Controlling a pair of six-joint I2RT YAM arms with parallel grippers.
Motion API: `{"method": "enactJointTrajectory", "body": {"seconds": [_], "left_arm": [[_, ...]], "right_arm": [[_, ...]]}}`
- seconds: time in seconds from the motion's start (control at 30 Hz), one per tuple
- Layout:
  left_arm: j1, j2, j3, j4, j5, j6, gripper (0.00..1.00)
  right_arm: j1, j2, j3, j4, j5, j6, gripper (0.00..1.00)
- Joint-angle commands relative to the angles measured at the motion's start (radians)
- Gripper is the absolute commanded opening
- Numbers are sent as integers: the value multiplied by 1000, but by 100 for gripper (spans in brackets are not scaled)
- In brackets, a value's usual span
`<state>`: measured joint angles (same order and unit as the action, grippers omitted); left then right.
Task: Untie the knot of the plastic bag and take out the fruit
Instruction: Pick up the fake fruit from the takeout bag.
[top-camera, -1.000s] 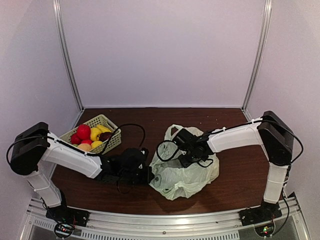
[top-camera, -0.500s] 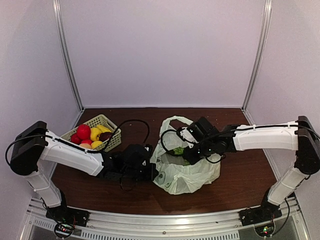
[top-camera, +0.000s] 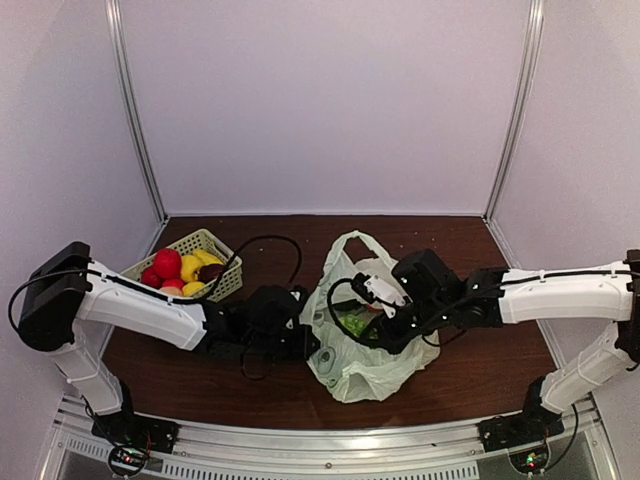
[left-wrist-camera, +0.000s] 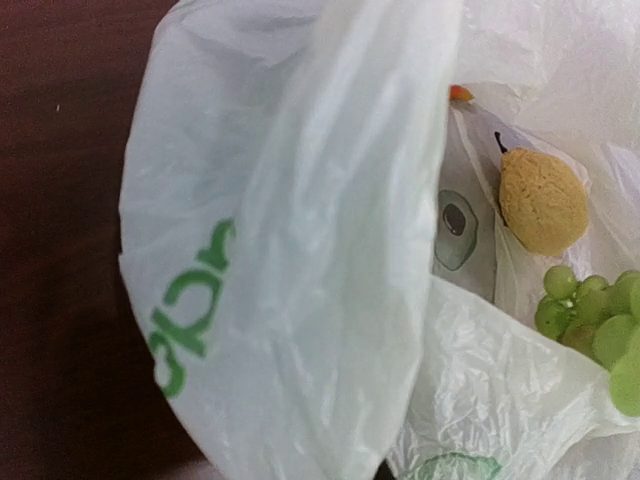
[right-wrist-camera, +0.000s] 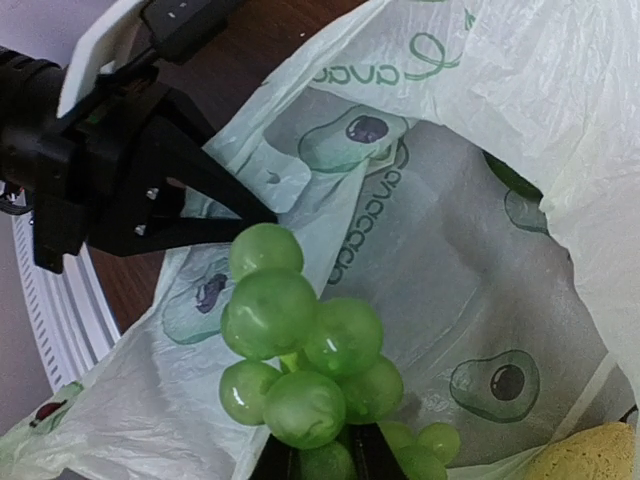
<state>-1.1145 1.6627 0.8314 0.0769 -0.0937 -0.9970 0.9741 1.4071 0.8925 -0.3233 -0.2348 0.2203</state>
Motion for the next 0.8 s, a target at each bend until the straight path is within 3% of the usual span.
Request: {"method": "enactJointTrajectory", "body": {"seconds": [0.0, 0.2, 0.27, 0.4, 0.53, 0.77], "left_arm": [[-5, -73, -13, -14, -51, 23, 23], [-14, -217, -29, -123, -150, 60, 66], [-16, -273, -13, -178, -180, 97, 74], [-25, -372, 20, -250, -216, 181, 82], [-31, -436, 55, -231, -148, 277, 84], [-118, -367, 173, -136, -50, 367, 86]], "right_arm": [[27, -132, -5, 34, 10, 63, 0], [28, -244, 30, 68, 102, 139, 0], [28, -260, 40, 86, 112, 157, 0], [31, -274, 54, 95, 209, 182, 0], [32, -244, 95, 54, 333, 185, 0], [12, -104, 151, 35, 412, 159, 0]]}}
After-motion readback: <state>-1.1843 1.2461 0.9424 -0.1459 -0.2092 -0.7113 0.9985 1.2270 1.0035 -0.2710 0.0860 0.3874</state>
